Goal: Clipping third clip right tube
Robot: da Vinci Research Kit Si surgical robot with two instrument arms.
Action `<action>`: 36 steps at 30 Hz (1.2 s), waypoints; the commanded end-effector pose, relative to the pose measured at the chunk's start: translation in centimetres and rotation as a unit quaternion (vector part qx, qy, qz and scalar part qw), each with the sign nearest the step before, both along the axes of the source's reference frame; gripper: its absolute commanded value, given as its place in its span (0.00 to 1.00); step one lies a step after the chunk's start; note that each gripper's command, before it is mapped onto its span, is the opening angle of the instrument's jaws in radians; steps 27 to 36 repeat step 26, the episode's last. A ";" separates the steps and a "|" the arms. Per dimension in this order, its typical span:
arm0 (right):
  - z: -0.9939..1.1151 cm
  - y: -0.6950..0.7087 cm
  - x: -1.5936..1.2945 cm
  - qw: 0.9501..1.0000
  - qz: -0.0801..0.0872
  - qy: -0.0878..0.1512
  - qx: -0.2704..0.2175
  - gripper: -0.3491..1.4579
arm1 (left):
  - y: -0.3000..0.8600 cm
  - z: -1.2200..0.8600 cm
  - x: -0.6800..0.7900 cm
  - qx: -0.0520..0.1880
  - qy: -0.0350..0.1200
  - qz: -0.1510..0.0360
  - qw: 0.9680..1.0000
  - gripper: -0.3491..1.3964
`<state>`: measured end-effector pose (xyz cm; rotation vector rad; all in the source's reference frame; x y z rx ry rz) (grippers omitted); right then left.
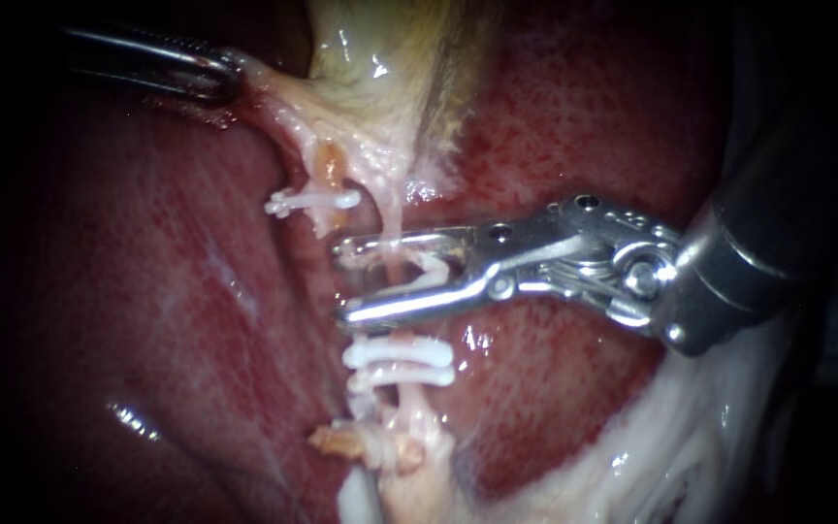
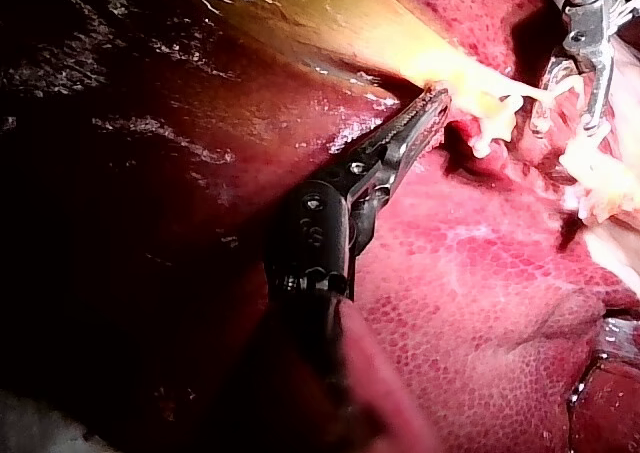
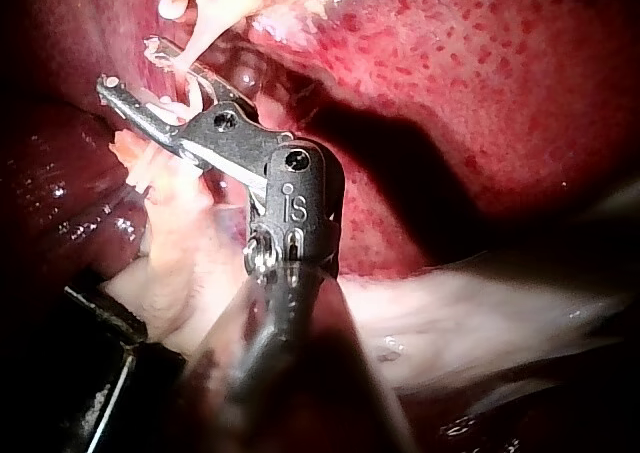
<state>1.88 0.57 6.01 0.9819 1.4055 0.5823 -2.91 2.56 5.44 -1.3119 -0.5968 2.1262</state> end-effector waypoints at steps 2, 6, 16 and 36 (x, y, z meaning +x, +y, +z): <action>0.00 0.00 0.01 1.000 -0.002 -0.001 0.007 0.12 | 0.00 0.00 0.00 0.000 0.000 0.000 1.000 0.00; 0.00 0.00 0.02 1.000 -0.006 -0.003 0.018 0.00 | 0.00 0.00 0.00 0.000 0.000 0.000 1.000 0.00; -0.01 0.00 0.02 0.999 -0.010 -0.030 0.022 0.00 | 0.00 0.00 0.00 0.000 0.000 0.000 1.000 0.00; 0.02 0.00 0.02 0.999 -0.015 -0.027 0.022 0.04 | 0.01 0.02 0.00 0.000 0.000 0.000 1.000 0.00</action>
